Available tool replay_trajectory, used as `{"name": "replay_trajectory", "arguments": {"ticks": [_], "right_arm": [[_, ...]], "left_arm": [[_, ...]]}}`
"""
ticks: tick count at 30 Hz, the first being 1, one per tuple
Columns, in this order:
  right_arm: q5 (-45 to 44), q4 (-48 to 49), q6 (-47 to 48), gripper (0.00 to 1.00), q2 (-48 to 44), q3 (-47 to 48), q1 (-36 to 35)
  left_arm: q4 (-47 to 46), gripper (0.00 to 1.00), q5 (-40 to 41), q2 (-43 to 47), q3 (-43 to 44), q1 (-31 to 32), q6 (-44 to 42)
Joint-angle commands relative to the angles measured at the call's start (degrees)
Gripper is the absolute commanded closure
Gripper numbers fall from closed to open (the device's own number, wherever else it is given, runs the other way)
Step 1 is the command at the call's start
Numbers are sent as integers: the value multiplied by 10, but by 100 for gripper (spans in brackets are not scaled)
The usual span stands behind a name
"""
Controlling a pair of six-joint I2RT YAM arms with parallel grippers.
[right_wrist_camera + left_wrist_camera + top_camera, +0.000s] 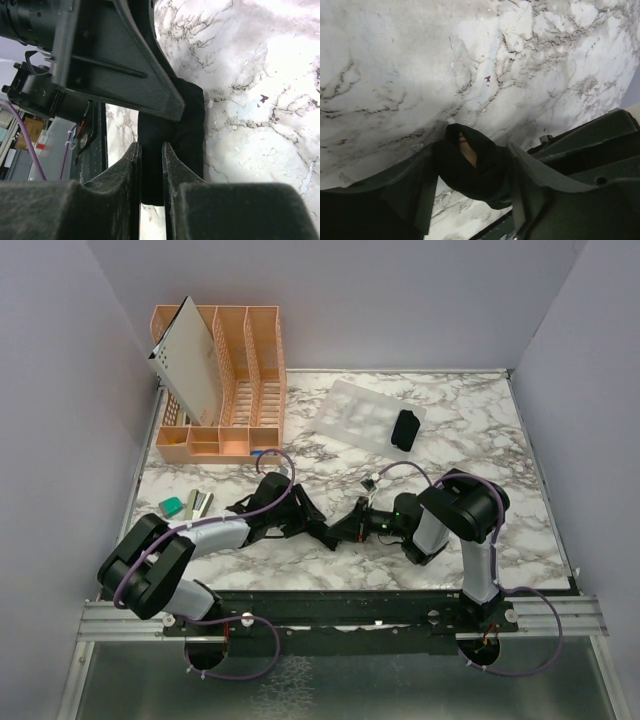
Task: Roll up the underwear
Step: Roll the underwear to the center of the board, then pick up the underwear from the center of the board.
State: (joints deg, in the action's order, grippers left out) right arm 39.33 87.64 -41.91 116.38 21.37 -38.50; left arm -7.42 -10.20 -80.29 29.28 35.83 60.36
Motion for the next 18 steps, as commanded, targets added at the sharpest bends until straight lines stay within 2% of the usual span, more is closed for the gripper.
{"name": "replay_trajectory", "arguments": {"ticks": [1,5,7,9,12,14,18], "right_arm": [[41,-36,15,80,34,-13,-2],[43,-44,18,79,29,-11,1],[47,-58,30,76,18,-10,2],[49,-93,55,69,-6,-8,2],[30,-171,123,53,-77,-10,2],[16,-250,186,46,-139,-10,2],[-38,-471,316,42,-257,28,1]], "left_arm": [[28,47,43,-31,8,2,-24],[39,59,49,-37,16,3,-39],[40,71,51,-37,12,4,-37],[41,85,49,-38,9,3,-33],[45,97,42,-42,13,4,-24],[53,100,35,-44,20,3,-19],[73,100,30,-43,36,4,-13]]}}
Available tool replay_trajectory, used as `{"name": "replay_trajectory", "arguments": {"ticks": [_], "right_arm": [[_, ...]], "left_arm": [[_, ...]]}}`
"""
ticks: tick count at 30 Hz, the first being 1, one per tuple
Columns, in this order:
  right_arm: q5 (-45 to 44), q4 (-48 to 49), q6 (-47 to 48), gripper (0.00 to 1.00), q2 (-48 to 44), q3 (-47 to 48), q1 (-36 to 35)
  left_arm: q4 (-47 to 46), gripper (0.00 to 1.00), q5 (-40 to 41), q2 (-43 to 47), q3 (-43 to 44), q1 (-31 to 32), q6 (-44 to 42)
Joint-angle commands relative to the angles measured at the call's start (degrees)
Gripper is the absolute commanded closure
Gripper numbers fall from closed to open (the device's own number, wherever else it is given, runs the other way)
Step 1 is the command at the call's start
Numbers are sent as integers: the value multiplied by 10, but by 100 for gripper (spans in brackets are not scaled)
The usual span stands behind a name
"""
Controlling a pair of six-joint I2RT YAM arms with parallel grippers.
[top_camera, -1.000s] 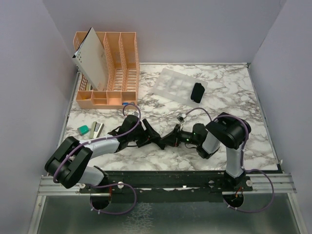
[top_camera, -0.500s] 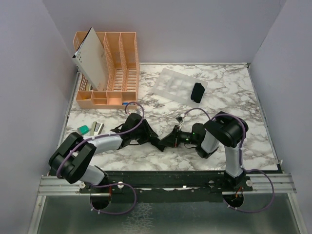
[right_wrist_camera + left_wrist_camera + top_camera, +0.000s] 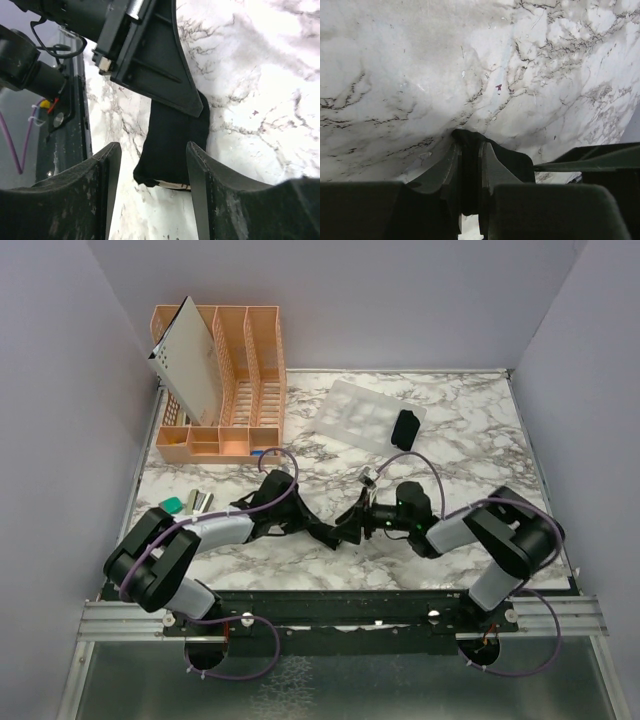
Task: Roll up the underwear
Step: Pick up the underwear from the center of the board.
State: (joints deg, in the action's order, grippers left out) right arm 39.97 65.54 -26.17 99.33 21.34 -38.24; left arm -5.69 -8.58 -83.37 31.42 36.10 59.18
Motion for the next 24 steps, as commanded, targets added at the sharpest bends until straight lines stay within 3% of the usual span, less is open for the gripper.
{"name": "replay_trajectory", "arguments": {"ticks": [1,5,9,18,24], "right_arm": [[-53,-289,191,41,-110,34,-2],[-120,-397,290,36,-190,52,-20],[-227,-468,388,35,-230,70,-90],[-444,-462,475,35,-184,99,-221],[-453,-449,467,34,-134,129,-236]], "left_arm": [[67,100,14,-13,18,1,1],[87,100,6,-20,28,0,20],[91,100,-18,-35,36,0,52],[132,100,-17,-62,73,0,36],[139,100,-18,-67,81,-1,31]]}}
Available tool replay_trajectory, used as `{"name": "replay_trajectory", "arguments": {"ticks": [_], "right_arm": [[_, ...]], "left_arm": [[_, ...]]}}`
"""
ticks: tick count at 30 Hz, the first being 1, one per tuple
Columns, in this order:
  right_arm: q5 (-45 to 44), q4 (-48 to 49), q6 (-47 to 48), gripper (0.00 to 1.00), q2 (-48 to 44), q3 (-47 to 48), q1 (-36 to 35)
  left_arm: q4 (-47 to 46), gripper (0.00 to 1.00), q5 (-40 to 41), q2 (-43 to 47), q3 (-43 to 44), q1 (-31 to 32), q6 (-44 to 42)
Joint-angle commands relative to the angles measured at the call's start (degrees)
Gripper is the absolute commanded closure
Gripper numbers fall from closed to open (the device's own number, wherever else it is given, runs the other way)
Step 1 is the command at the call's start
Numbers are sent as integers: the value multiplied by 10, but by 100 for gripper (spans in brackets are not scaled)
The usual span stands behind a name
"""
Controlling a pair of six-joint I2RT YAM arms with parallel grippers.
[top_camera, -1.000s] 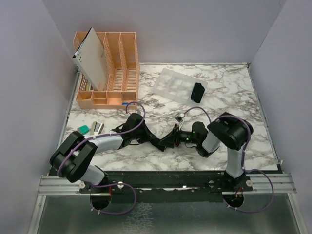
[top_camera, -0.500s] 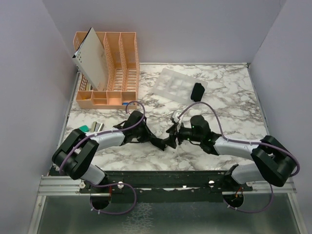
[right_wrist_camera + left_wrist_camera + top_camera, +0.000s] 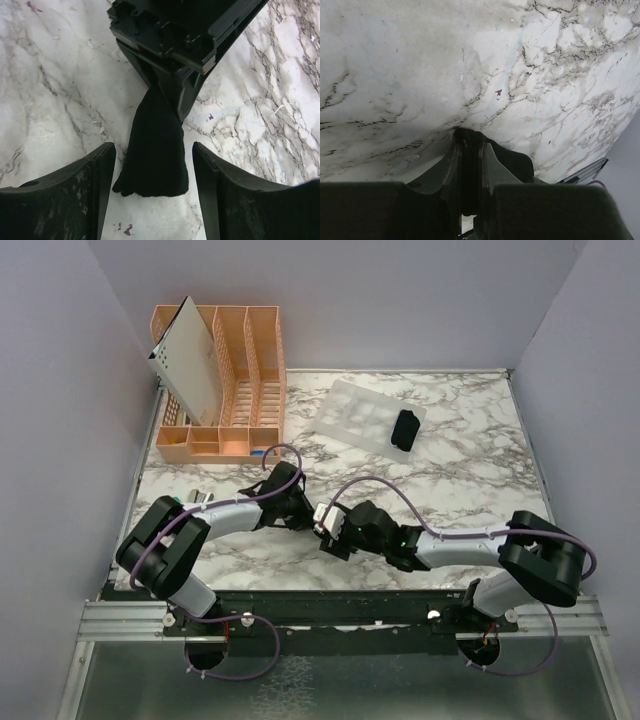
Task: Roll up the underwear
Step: Pick up the underwear from the center of the board, then place the underwear in the storage box.
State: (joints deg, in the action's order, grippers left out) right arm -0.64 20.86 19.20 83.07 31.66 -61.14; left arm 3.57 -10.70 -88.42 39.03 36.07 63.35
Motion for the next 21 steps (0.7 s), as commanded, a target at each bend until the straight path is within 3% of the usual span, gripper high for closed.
{"name": "replay_trajectory", "arguments": {"ticks": [1,7,13,16,17,19,21], "right_arm": [[-53,-4,11,34,41,32,-7],[-56,-26,1,35,103,55,-8],[-67,-51,-39,51,135,47,-8],[-67,-64,-48,61,145,54,-8],[-79,-65,-57,69,148,55,-8],[-102,-64,-72,89,150,59,-8],[-117,-74,-90,96,152,67,-7]], "left_arm": [[47,100,3,-16,6,0,-11],[56,100,5,-13,13,-2,-15],[64,100,-11,-13,11,-25,-40],[64,100,-23,-8,7,-36,-51],[64,99,-28,-7,8,-40,-57],[65,87,-44,-5,7,-50,-68],[69,78,-51,2,7,-61,-75]]}}
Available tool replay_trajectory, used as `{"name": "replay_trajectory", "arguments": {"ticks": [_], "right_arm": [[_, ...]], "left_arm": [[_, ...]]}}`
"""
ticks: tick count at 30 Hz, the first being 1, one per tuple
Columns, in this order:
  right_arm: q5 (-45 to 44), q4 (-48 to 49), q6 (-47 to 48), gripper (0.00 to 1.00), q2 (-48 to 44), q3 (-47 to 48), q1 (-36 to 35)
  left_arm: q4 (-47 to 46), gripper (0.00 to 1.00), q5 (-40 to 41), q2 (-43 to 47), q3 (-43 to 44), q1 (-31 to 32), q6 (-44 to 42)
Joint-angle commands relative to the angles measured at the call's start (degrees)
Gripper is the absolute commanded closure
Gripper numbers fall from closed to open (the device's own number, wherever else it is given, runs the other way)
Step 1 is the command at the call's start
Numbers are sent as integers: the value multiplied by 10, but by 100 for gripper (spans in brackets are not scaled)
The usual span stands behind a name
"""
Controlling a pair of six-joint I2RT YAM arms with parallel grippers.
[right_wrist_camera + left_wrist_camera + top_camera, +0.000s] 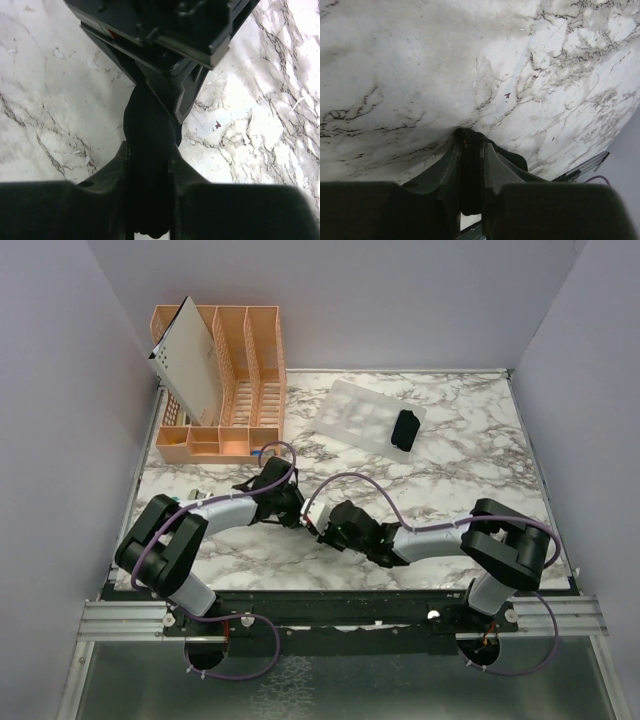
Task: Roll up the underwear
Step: Place the underwear in the storage box.
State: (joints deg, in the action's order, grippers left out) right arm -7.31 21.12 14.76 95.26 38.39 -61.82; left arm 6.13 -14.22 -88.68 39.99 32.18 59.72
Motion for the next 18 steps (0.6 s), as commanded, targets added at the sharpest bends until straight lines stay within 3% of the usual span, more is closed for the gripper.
{"name": "replay_trajectory", "arguments": {"ticks": [1,3,7,12,18], "right_arm": [[-52,-79,-51,96,31,2,-1],[-56,-76,-69,96,31,3,0],[-67,-84,-142,92,25,17,4],[-93,-205,-271,99,16,91,25],[-72,-303,-339,100,-18,174,94]], "left_arm": [[47,73,-15,10,-3,-28,-42],[58,51,-10,25,-6,-44,-47],[82,33,6,69,-13,-83,-59],[108,31,19,140,-25,-132,-65],[126,31,41,228,-36,-150,-71]]}}
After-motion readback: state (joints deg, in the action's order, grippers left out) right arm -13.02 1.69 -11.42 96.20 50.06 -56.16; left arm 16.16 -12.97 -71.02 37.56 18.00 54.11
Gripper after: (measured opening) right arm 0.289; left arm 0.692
